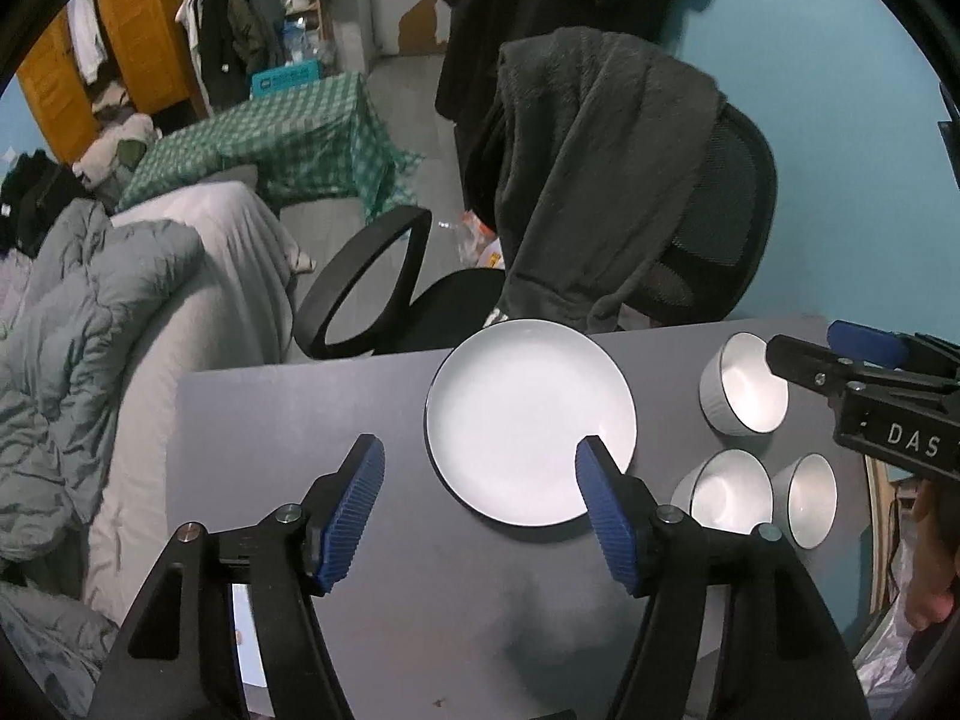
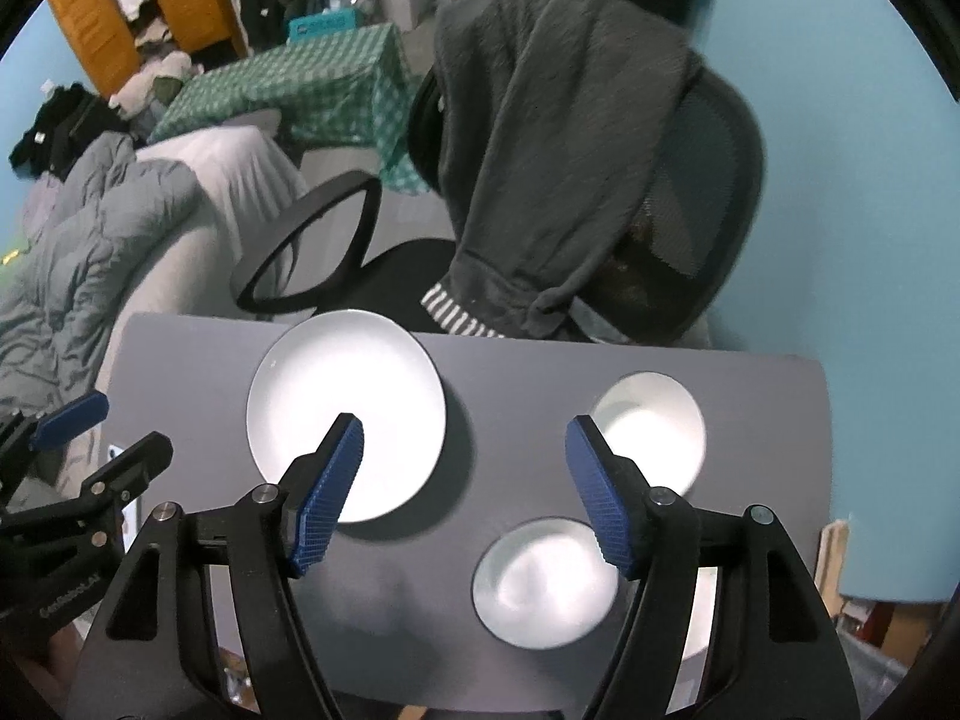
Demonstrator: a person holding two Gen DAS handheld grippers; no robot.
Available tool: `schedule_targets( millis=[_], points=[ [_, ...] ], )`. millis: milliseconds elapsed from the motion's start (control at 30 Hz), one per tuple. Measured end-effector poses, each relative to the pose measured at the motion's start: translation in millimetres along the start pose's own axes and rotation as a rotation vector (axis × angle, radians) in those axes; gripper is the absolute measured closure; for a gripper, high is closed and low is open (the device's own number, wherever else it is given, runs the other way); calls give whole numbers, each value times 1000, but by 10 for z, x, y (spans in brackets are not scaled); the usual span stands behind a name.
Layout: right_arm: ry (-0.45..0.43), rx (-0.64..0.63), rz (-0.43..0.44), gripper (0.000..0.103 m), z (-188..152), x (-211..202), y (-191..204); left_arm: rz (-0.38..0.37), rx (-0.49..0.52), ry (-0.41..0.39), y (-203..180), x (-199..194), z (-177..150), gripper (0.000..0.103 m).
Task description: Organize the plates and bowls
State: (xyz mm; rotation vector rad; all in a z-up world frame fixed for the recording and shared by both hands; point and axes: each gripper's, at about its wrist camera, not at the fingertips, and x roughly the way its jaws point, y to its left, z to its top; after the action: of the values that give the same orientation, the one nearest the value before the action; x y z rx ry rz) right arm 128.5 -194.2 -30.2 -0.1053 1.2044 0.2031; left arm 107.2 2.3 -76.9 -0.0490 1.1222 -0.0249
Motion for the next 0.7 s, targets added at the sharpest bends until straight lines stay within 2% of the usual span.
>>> schedule_targets(
  millis=[100, 333, 567, 700],
  points=[
    [-19, 17, -17, 33, -71, -126, -35, -10, 30, -22, -64, -125, -35, 27],
    [-50, 79, -16, 33, -253, -385, -127, -21, 137, -78, -285, -382, -157, 26],
    [-63, 114, -37, 33, -448, -612, -255, -120, 154, -76, -471, -608, -216, 25],
    [-63, 160, -30, 33, -570, -708, -365, -143, 171, -107, -562, -713, -224, 23]
  ],
)
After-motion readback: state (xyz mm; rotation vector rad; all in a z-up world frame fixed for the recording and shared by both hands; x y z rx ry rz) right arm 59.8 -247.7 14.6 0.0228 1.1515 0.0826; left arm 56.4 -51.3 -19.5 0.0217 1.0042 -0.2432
